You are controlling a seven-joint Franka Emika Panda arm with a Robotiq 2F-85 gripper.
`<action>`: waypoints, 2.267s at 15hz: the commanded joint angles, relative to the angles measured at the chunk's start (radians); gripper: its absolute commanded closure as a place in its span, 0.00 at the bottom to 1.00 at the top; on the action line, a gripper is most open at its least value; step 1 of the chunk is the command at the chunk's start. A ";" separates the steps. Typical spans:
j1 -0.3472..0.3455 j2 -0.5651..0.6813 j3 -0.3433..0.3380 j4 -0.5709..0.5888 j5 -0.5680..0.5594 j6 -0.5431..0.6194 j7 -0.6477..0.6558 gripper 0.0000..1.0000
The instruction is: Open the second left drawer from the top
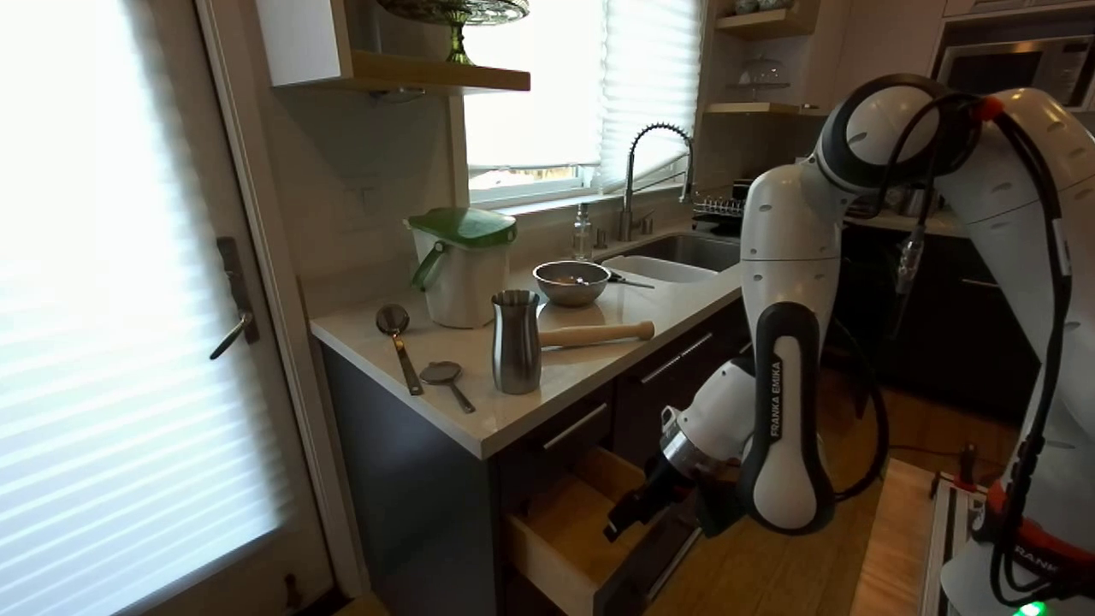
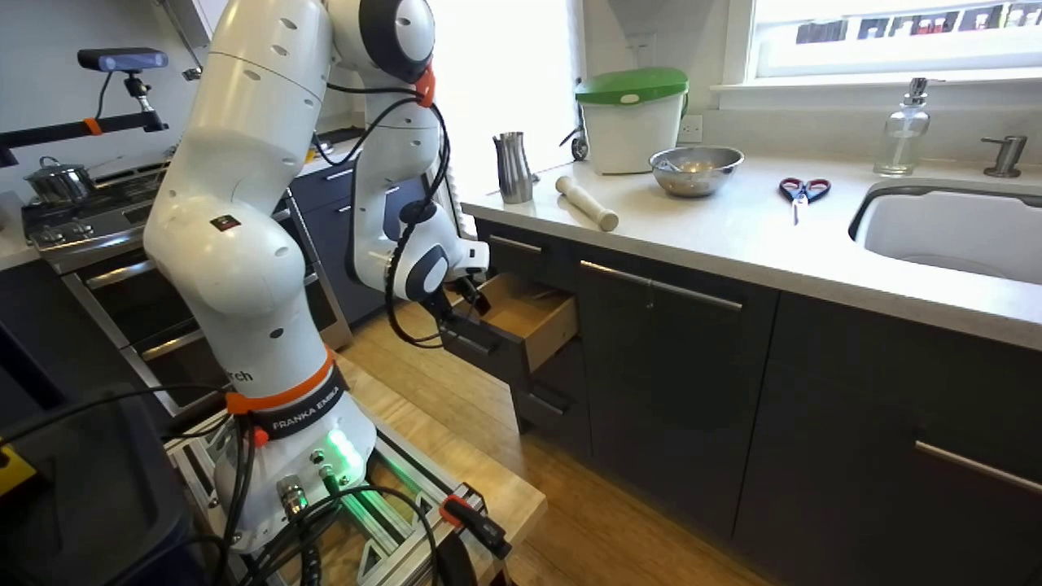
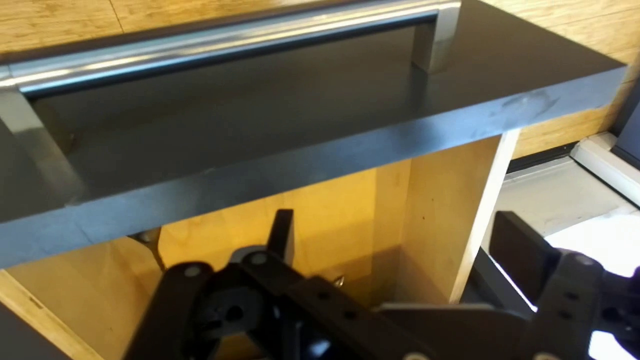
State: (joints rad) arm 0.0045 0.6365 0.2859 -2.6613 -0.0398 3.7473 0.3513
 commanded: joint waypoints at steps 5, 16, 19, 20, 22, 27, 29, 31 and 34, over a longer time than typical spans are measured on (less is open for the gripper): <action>0.014 -0.041 0.016 0.026 0.031 -0.210 -0.010 0.00; -0.112 -0.064 0.162 0.032 0.042 -0.494 -0.032 0.00; -0.139 -0.069 0.185 0.026 0.057 -0.532 -0.047 0.00; -0.152 -0.069 0.197 0.025 0.065 -0.557 -0.050 0.00; -0.177 -0.072 0.218 0.020 0.078 -0.592 -0.069 0.00; -0.180 -0.100 0.225 0.011 0.125 -0.681 -0.114 0.00; -0.191 -0.110 0.237 0.006 0.149 -0.716 -0.136 0.00; -0.177 -0.126 0.227 0.002 0.172 -0.740 -0.155 0.00; -0.198 -0.125 0.250 0.005 0.205 -0.791 -0.210 0.00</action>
State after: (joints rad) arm -0.1697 0.5405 0.5090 -2.6370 0.1113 3.0127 0.2037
